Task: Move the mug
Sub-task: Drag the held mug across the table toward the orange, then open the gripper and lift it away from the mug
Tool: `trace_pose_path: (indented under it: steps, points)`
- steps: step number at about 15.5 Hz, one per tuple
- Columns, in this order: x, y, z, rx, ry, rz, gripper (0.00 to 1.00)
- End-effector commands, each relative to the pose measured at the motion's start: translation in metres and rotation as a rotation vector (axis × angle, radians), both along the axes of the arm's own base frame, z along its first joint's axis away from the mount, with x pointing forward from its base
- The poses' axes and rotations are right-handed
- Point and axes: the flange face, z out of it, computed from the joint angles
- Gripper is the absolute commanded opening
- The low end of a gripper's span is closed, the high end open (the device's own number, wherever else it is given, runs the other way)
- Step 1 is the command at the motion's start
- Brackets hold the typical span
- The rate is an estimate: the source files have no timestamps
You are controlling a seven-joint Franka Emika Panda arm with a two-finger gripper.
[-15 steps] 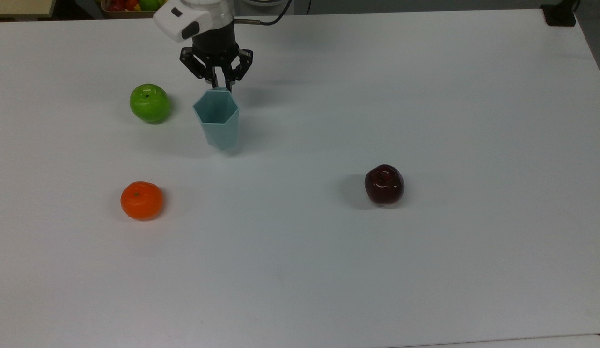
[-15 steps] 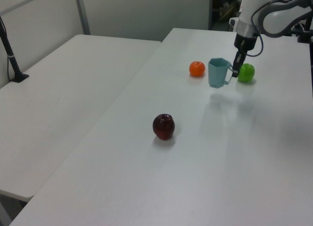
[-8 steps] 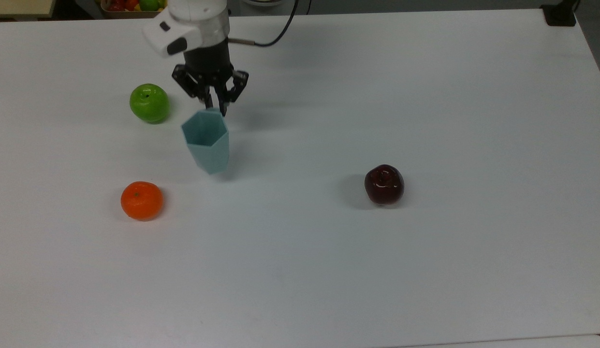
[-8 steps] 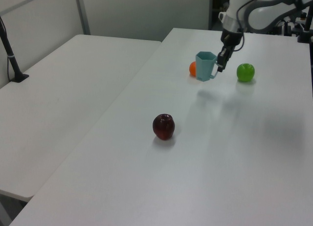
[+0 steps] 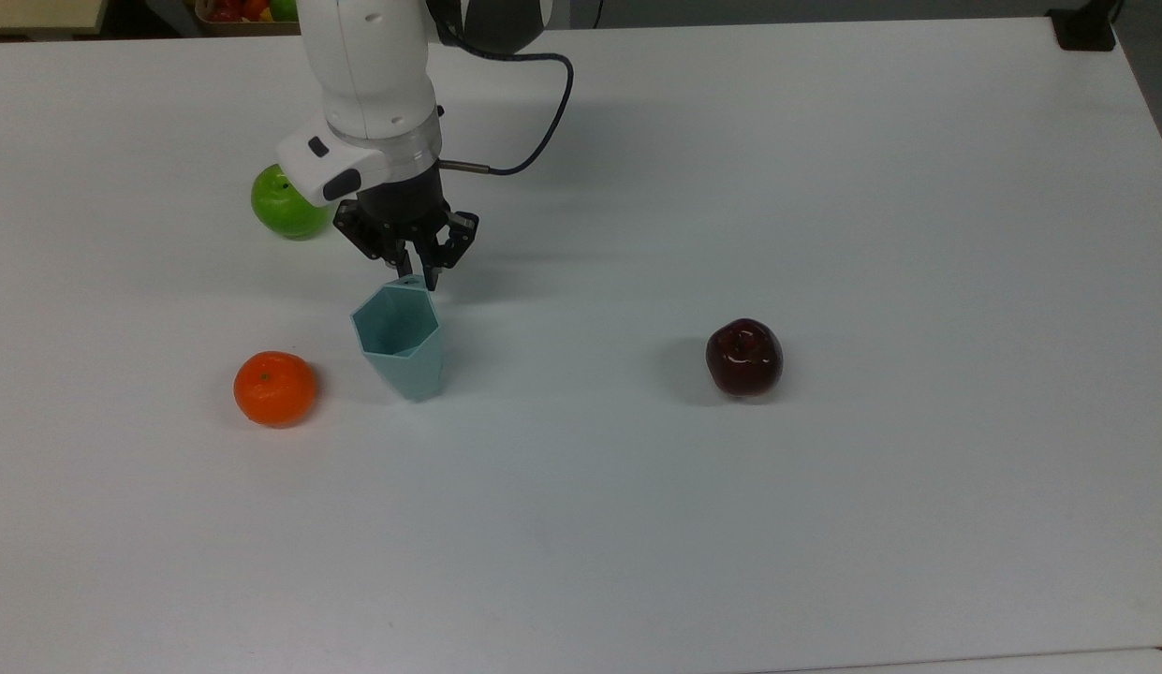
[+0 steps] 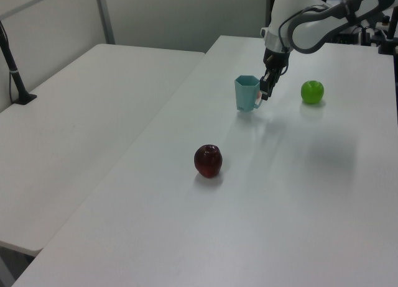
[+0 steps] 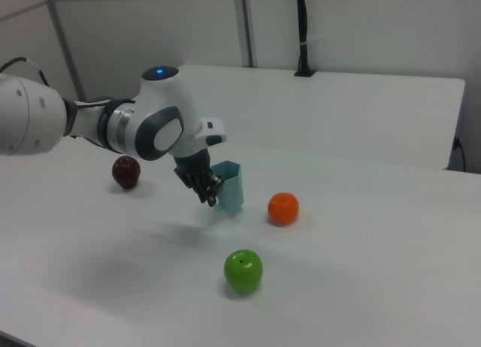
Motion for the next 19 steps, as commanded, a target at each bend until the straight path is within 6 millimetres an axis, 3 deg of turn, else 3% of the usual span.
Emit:
trace_pose_path:
  steps: [1, 7, 11, 13, 17, 19]
  points:
    - [0.005, 0.003, 0.002, -0.021, -0.006, 0.009, 0.25]
    - [0.006, 0.008, -0.006, -0.039, 0.006, 0.031, 0.49]
    - [0.005, 0.012, 0.002, -0.04, -0.002, 0.035, 0.76]
    - [-0.001, 0.011, 0.016, -0.044, 0.01, 0.035, 0.84]
    - [-0.021, 0.004, 0.064, -0.062, 0.041, 0.028, 1.0]
    - [-0.033, 0.003, 0.092, -0.066, 0.041, 0.023, 1.0]
